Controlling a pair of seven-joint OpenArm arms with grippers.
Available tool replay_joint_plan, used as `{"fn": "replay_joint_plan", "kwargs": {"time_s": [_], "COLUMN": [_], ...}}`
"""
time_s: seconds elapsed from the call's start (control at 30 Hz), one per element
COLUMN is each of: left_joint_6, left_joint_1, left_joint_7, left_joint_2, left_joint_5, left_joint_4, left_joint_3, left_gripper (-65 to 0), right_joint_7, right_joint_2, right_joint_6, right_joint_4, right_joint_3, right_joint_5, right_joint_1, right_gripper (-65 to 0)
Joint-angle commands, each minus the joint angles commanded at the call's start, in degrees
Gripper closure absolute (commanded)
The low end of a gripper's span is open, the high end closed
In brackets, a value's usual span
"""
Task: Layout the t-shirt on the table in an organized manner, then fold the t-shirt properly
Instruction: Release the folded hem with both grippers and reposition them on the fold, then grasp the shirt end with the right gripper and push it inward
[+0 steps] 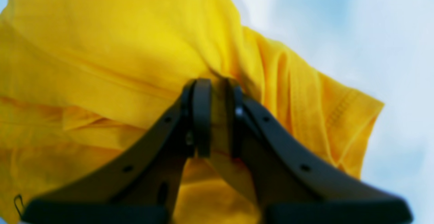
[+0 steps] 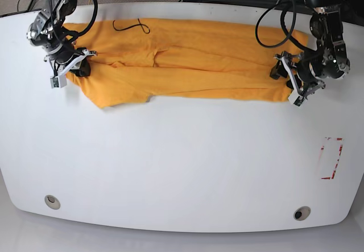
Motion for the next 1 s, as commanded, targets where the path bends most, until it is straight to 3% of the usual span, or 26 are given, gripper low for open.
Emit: {"fn": "replay_joint_plan", "kwargs": {"time_s": [0.27, 0.37, 0.47, 0.63, 1.0], "left_joint_6": [0.00, 0.00, 0.00, 0.00, 0.00], "left_joint_1": [-2.81, -3.96, -4.22, -4.22, -4.13], "left_joint_7": [0.35, 0.35, 0.35, 0.35, 0.18], "left_joint_2": [0.00, -0.09, -0.09, 0.00, 0.00], "left_joint_5": [0.00, 0.00, 0.00, 0.00, 0.00], "left_joint_4": [-0.35, -0.44, -0.62, -0.62, -0.70], "left_joint_3": [0.00, 0.00, 0.00, 0.00, 0.00], "left_gripper": [-35.1, -35.1, -35.1, -35.1, -35.1], "right_joint_7": [-2.55, -3.08, -3.43, -3.43, -3.43], "right_joint_2": [1.93, 1.32, 0.62, 0.35, 0.18], "right_joint_6": [0.00, 0.00, 0.00, 0.00, 0.00], "right_joint_4": [4.57, 8.18, 9.93, 9.93, -0.97], "right_joint_3": [0.00, 0.00, 0.00, -0.09, -9.49], "right_joint_5": [-0.62, -0.88, -0.97, -0.97, -0.79], "right_joint_1": [2.46, 4.13, 5.36, 8.70, 15.91], "right_gripper": [-9.7, -20.1, -37.7, -58.2, -59.6]}}
